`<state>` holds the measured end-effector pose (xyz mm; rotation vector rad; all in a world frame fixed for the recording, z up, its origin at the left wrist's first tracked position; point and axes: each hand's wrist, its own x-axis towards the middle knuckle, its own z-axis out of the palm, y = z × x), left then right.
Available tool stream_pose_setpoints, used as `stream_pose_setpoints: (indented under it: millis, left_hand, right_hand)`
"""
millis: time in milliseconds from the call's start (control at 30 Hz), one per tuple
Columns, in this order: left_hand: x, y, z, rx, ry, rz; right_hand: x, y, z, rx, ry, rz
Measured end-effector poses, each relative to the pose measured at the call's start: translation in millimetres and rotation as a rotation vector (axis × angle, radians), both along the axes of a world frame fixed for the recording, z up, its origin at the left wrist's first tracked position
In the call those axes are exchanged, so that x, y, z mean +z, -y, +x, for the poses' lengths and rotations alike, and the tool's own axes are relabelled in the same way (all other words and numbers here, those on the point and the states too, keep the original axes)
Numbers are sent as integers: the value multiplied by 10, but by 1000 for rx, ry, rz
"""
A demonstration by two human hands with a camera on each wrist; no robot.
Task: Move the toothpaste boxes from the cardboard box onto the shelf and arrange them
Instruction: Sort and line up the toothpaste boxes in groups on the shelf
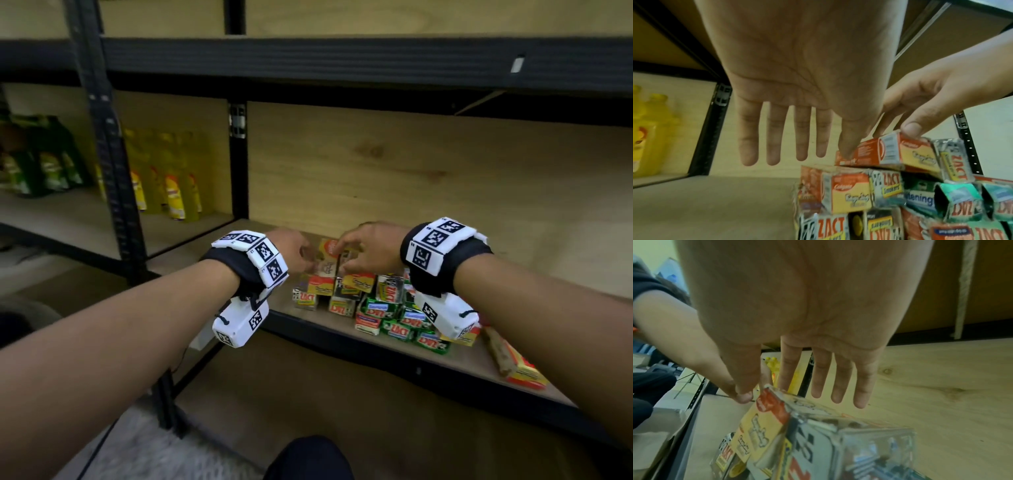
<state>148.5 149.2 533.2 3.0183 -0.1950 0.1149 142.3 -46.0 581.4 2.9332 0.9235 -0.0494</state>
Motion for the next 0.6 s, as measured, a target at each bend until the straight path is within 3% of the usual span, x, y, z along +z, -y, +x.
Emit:
stream_pose_setpoints:
  millis: [300, 600]
  left_hand:
    - [-532, -160, 167, 36, -133, -145]
    - [-515, -90, 240, 21, -153, -150]
  right_hand:
    - [-152, -203, 198, -22, -19, -36]
    - [-167, -15, 217, -39, -64, 129]
